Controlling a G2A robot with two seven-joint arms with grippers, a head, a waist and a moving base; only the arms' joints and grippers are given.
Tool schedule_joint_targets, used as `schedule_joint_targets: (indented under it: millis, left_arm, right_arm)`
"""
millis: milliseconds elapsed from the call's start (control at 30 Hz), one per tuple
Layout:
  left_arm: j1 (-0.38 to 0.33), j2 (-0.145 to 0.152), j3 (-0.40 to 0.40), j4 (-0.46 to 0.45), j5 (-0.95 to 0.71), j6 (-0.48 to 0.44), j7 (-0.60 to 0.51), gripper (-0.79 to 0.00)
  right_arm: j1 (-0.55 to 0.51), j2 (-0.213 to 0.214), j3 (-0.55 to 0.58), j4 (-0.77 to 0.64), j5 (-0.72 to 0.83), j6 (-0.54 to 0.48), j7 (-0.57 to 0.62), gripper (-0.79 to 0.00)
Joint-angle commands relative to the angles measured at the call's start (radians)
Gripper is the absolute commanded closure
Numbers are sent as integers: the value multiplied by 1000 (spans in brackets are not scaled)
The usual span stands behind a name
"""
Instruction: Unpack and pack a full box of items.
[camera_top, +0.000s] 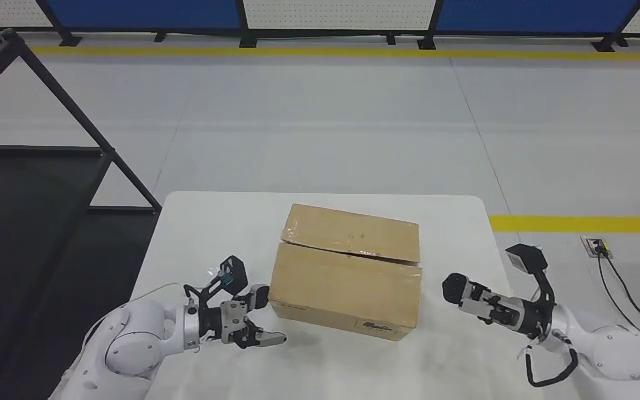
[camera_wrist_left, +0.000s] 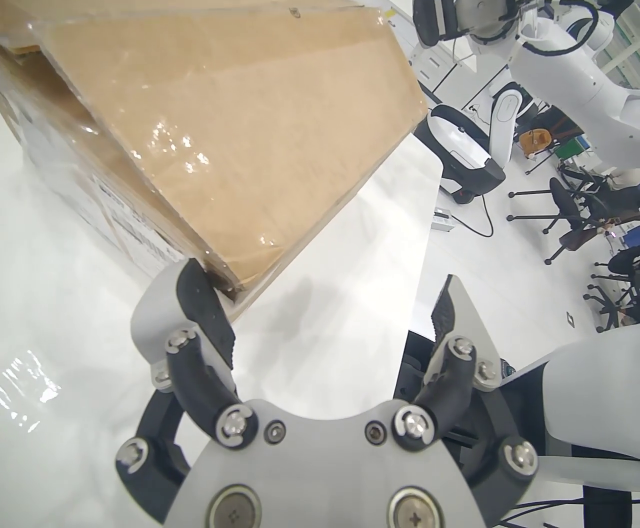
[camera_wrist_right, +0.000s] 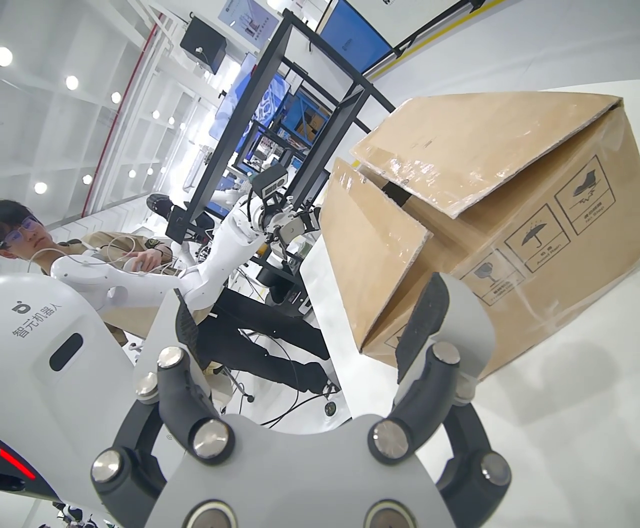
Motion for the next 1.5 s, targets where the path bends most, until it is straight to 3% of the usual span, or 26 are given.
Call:
schedule_joint_targets:
  millis: [0,500,933,1467]
  left_arm:
    - [2,1,5,-2,0,-1,3,-785]
    - [32,14,7,-27,-5,-14,27,-785]
    - [97,39,-139,-17,-69,-8,139,-785]
    - [122,43,-161,-31,-68,9,161,-785]
  right_arm:
    - [3,0,-5,-2,-1,2,1,-785]
    - [44,3,-44,-10,-31,30,-7,-785]
    - [84,-4,-72,36,-81,135,-145,-785]
    - [147,-19,-157,80,20,128,-81,-785]
